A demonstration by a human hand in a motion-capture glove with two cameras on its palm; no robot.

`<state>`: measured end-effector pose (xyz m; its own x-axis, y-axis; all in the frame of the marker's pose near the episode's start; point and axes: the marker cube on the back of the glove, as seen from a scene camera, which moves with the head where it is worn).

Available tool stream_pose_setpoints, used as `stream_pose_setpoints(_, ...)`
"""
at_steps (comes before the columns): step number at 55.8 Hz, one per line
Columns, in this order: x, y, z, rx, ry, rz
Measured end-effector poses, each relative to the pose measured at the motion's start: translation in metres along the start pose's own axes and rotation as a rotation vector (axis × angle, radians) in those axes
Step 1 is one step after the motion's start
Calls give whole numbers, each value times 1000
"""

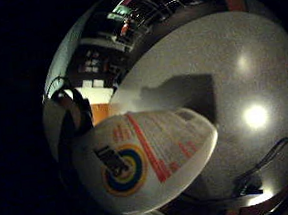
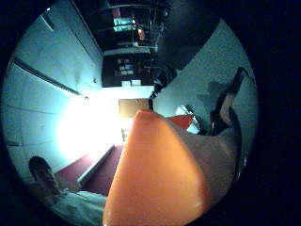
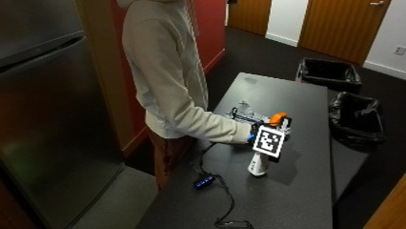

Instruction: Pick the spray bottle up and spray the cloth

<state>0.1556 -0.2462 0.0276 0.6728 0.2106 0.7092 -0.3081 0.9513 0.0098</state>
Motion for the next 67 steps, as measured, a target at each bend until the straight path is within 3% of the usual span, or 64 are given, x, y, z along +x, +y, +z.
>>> stream_pose_setpoints(9,-48,-15,23,-69,289,-63)
stream_pose_setpoints(19,-117,3,32,-292,552,-93)
stream_pose_setpoints(39,-209,50,85,-500,1169,-67)
stream_pose_setpoints(50,-212,74,130,-446,1290,-25)
stream_pose_setpoints(55,-194,75,139,-294,1430,198)
stream_pose_setpoints(59,-187,90,151,-466,1307,32)
stream_pose_setpoints(61,-183,92,158,-479,1276,26)
stream_pose_setpoints(67,-160,88,157,-324,1423,234)
